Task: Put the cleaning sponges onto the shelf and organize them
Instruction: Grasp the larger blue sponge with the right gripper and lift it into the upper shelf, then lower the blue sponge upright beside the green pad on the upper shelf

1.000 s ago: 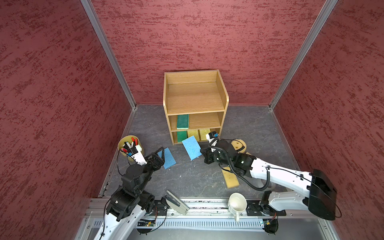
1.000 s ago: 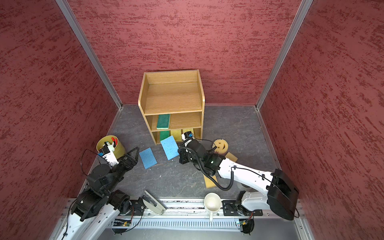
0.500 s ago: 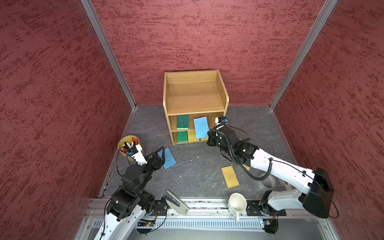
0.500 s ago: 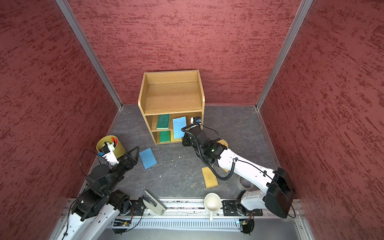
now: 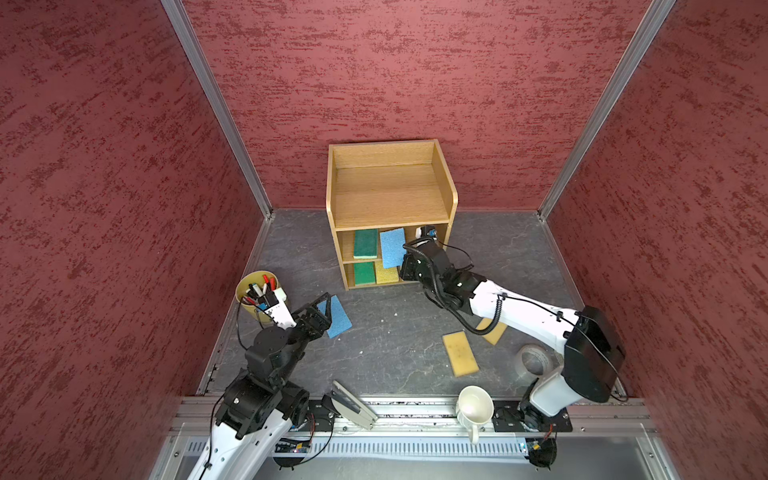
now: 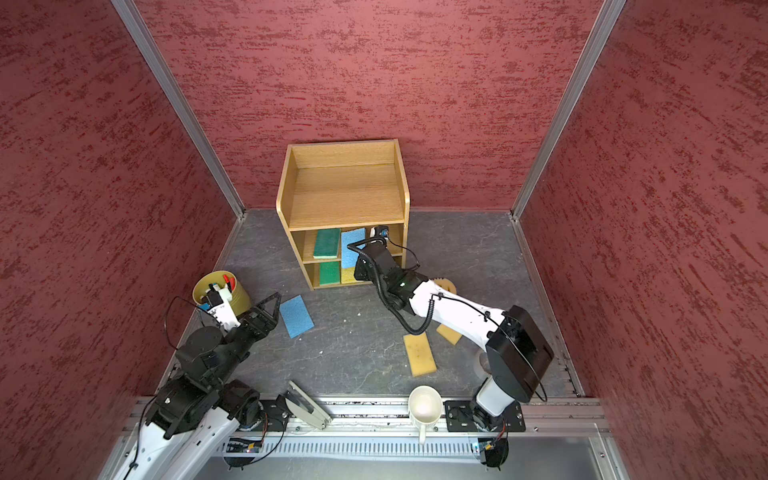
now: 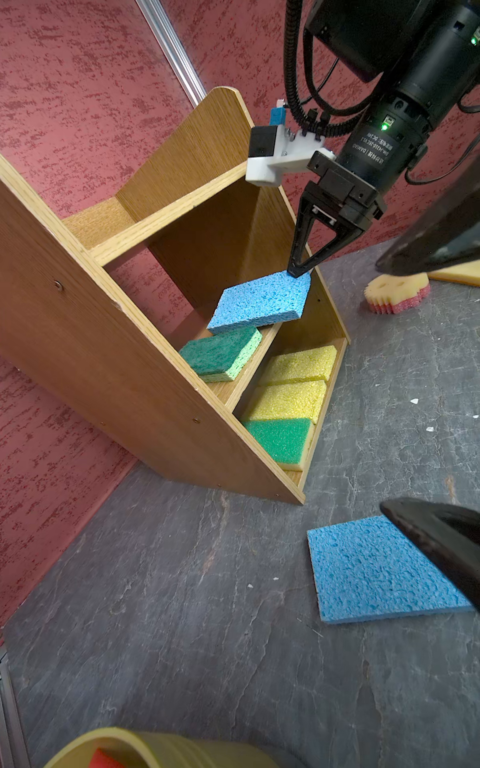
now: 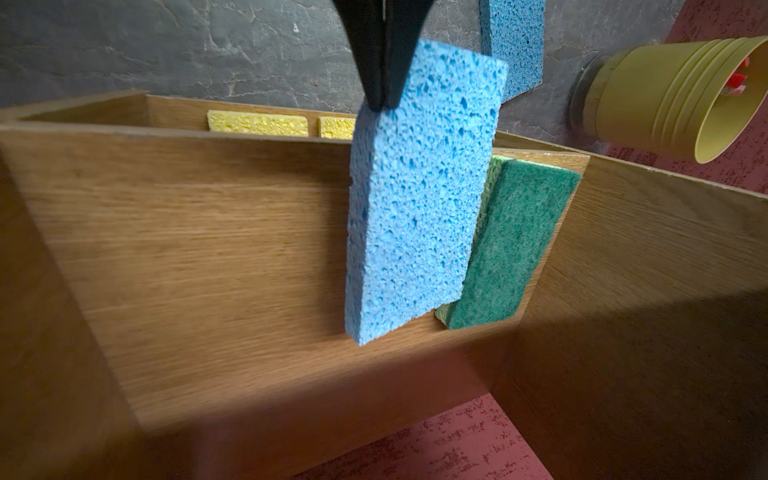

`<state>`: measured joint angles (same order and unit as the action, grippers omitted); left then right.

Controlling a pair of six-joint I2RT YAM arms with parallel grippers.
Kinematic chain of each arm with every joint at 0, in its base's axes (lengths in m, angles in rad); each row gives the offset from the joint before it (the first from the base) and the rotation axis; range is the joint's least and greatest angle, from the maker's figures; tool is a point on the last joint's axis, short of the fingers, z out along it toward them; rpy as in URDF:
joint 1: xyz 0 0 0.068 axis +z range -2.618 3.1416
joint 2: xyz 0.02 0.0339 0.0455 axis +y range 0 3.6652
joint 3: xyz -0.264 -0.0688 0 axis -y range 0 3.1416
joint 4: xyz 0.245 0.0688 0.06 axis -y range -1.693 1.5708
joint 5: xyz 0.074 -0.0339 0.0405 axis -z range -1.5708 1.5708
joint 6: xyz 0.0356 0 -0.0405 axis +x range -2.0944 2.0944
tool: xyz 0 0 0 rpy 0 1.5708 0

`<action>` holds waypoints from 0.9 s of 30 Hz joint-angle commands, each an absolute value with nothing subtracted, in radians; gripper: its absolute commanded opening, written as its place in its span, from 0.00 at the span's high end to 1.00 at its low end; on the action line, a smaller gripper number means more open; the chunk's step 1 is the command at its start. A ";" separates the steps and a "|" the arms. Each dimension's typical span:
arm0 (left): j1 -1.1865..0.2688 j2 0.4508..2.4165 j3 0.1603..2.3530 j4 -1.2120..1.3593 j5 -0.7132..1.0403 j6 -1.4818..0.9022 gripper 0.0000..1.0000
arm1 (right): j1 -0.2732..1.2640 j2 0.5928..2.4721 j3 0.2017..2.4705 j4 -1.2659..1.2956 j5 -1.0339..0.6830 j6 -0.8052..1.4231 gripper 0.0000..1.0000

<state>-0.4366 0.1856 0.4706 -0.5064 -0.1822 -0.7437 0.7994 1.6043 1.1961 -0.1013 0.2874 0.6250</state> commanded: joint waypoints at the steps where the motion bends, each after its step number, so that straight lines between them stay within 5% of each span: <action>1: -0.430 0.198 0.459 -0.477 -0.176 -0.734 0.17 | 0.776 1.636 1.252 -0.070 0.261 0.644 1.00; 27: -0.426 0.211 0.451 -0.465 -0.161 -0.749 0.17 | 0.743 1.652 1.251 0.000 0.196 0.693 0.96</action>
